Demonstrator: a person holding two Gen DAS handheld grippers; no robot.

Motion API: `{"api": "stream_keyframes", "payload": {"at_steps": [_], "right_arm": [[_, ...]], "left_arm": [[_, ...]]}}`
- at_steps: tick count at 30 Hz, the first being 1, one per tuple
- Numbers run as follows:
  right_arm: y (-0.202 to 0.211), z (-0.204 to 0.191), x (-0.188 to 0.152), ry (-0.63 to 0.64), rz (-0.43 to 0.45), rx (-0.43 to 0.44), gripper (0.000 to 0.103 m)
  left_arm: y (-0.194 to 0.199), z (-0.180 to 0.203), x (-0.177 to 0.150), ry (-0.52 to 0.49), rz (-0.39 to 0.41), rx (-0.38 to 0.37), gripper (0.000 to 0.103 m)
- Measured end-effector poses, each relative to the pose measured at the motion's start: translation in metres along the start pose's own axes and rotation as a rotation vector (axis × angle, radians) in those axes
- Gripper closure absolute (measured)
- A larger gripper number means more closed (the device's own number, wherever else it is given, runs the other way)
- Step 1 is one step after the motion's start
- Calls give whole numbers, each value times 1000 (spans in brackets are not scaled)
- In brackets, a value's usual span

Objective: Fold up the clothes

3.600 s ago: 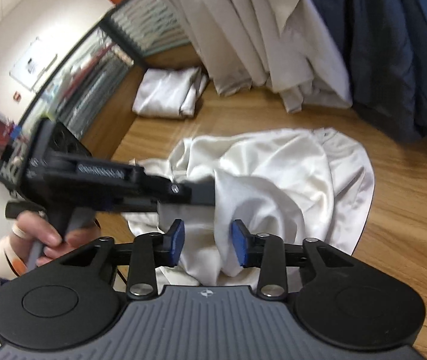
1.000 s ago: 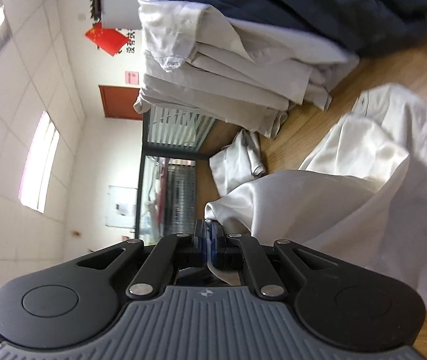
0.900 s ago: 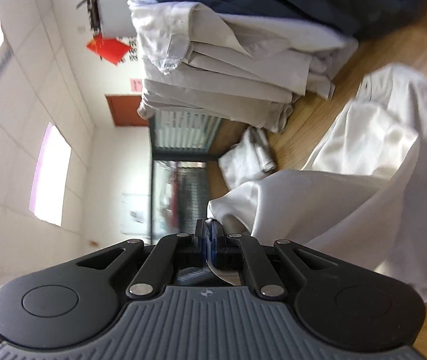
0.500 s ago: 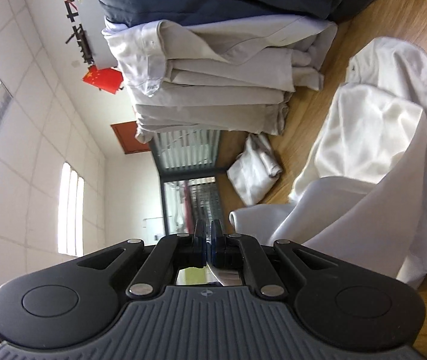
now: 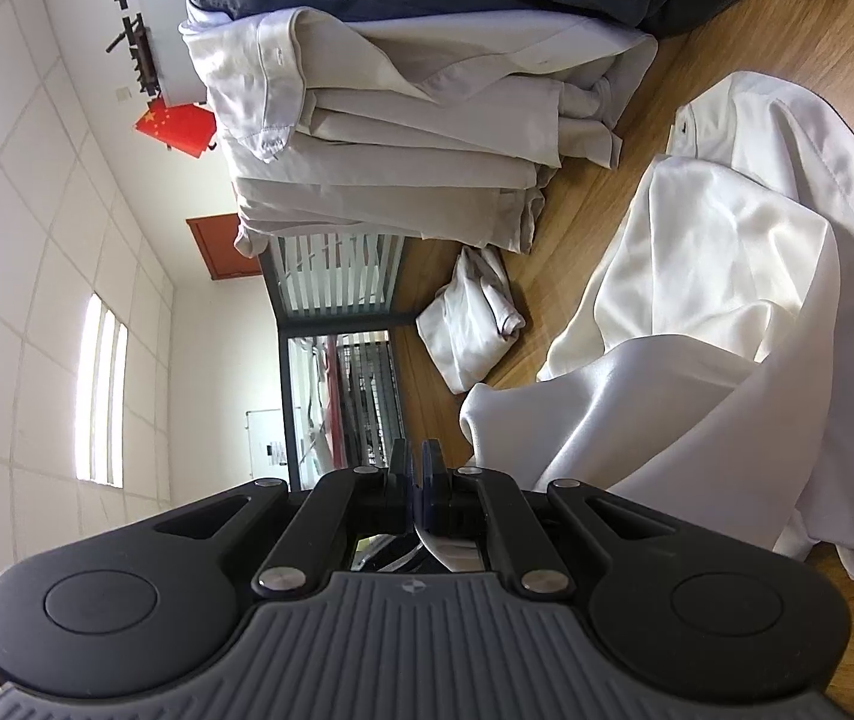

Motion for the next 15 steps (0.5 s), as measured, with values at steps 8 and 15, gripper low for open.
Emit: {"api": "stream_keyframes", "payload": {"at_steps": [8,15], "right_arm": [[-3,1,-3,-6,-22,2,99],[7,-6,-4,249,-94,-213,95]], "left_arm": [[-12,18,4,-220,31,121,100],[1,-4,20,-5,64,45,101]]}}
Point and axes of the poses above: each gripper's, at about its wrist camera, not at the fingertips, and y roughly against the way its jaws point, z to its right, x to its top, the point moved 9 cm from there along -y, roughly the way its jaws point, and after that the axes turned 5 degrees about -z, right-handed, at the moved point
